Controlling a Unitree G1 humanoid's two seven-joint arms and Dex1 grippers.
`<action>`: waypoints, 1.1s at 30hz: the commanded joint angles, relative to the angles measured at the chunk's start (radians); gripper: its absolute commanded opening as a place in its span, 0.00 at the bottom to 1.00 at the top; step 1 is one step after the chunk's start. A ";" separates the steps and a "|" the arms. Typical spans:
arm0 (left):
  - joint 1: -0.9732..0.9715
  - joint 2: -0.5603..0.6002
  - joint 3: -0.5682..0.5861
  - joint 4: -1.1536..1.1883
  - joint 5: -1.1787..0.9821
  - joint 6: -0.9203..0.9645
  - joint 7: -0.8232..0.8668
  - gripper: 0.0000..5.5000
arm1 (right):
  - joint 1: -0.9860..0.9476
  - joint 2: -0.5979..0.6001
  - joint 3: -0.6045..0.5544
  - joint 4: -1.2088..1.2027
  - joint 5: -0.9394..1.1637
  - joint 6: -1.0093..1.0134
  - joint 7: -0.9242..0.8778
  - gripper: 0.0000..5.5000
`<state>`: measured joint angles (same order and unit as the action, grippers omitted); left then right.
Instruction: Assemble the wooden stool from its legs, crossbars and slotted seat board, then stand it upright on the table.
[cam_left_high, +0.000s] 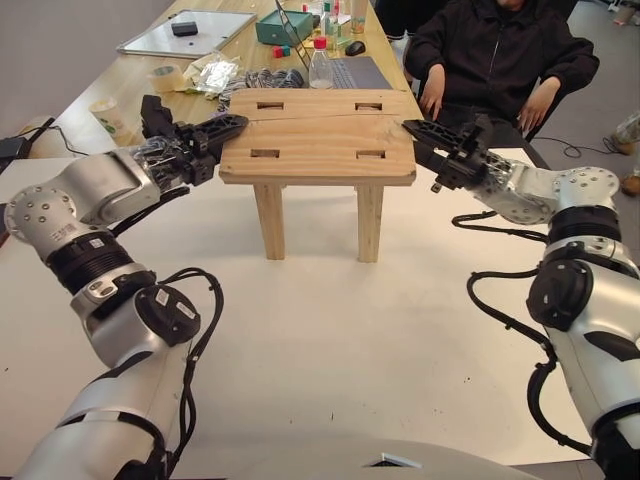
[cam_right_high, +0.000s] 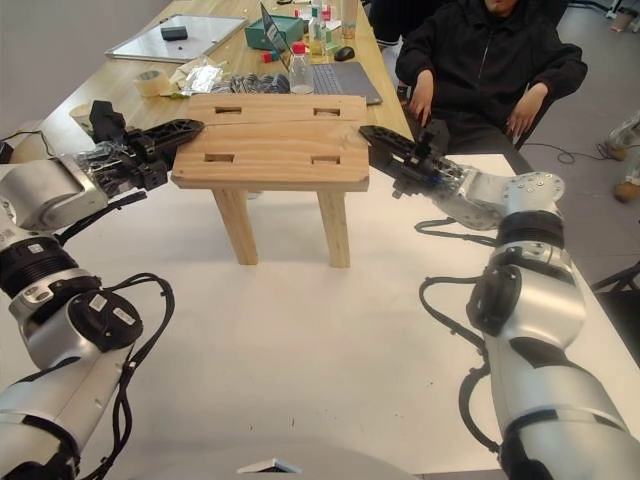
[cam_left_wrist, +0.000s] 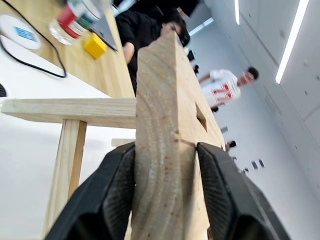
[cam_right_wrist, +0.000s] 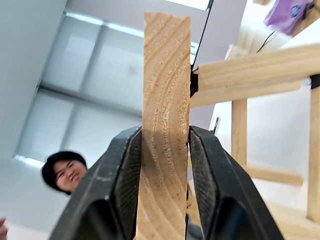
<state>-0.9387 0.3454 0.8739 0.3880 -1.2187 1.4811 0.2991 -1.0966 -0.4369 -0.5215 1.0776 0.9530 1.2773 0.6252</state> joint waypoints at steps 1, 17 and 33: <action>0.086 -0.020 -0.077 0.000 0.129 -0.094 0.039 0.32 | -0.025 0.042 -0.010 0.017 -0.063 -0.152 -0.037 0.25; 0.171 0.020 -0.193 0.064 0.212 -0.417 -0.120 0.65 | 0.022 0.070 -0.029 0.066 -0.162 -0.277 -0.006 0.64; 0.749 -0.098 -0.375 -0.501 0.670 -1.114 -0.308 0.57 | 0.628 0.336 0.202 -1.020 -0.507 -0.890 -0.263 0.92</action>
<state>-0.3939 0.2931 0.5856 -0.0103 -0.7099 0.4574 -0.0247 -0.5895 -0.1930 -0.4554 0.2802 0.6431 0.6095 0.4985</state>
